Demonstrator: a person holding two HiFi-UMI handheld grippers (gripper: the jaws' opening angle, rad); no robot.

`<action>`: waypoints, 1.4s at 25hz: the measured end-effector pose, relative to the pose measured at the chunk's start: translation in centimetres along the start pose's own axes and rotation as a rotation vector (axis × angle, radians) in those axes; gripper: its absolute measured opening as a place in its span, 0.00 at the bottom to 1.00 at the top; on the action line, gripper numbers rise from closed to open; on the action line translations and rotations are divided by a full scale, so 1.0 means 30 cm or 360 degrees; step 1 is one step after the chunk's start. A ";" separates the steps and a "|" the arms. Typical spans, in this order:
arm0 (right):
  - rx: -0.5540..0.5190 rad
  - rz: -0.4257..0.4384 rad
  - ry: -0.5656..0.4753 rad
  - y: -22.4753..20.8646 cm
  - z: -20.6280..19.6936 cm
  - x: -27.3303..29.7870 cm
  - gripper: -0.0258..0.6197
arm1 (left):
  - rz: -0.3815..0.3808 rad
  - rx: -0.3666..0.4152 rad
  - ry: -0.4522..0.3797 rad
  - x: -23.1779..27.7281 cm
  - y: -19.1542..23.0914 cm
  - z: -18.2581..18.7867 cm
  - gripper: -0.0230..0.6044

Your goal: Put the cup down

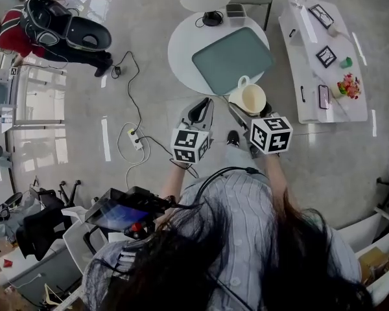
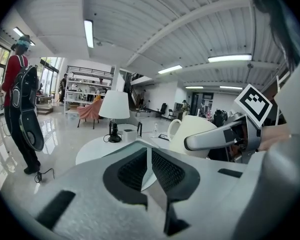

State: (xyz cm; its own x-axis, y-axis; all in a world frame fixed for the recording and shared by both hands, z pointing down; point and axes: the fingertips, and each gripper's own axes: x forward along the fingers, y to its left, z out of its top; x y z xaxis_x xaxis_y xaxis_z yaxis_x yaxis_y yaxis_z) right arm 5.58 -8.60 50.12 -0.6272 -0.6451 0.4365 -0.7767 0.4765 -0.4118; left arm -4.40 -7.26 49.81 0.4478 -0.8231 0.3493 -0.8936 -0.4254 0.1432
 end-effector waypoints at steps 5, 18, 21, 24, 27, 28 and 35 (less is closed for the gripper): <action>0.0023 0.0012 0.0020 -0.069 0.032 0.075 0.67 | -0.0005 0.0025 0.0034 0.098 0.026 0.024 0.07; 0.0023 0.0054 0.0072 -0.157 0.069 0.192 0.67 | 0.0063 0.0015 0.0051 0.211 0.087 0.034 0.07; 0.0027 0.0057 0.0088 -0.163 0.069 0.209 0.67 | 0.0081 0.0009 0.0062 0.213 0.100 0.030 0.07; 0.0034 0.0050 0.0099 -0.165 0.073 0.232 0.67 | 0.0106 0.0001 0.0059 0.203 0.126 0.036 0.07; 0.0050 0.0034 0.0101 -0.166 0.075 0.250 0.67 | 0.0123 -0.0004 0.0079 0.185 0.153 0.029 0.07; 0.0058 0.0025 0.0101 -0.169 0.074 0.256 0.67 | 0.0124 -0.0005 0.0090 0.181 0.162 0.023 0.07; 0.0092 -0.0101 0.0111 -0.221 0.081 0.331 0.67 | 0.0055 0.0021 0.0135 0.235 0.245 0.027 0.07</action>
State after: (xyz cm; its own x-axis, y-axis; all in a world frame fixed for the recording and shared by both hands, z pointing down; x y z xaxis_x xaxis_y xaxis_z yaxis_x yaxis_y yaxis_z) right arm 4.62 -19.62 55.24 -0.5807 -0.6289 0.5170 -0.8118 0.3991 -0.4262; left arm -7.78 -16.49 52.57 0.4121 -0.8028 0.4310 -0.9077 -0.4028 0.1176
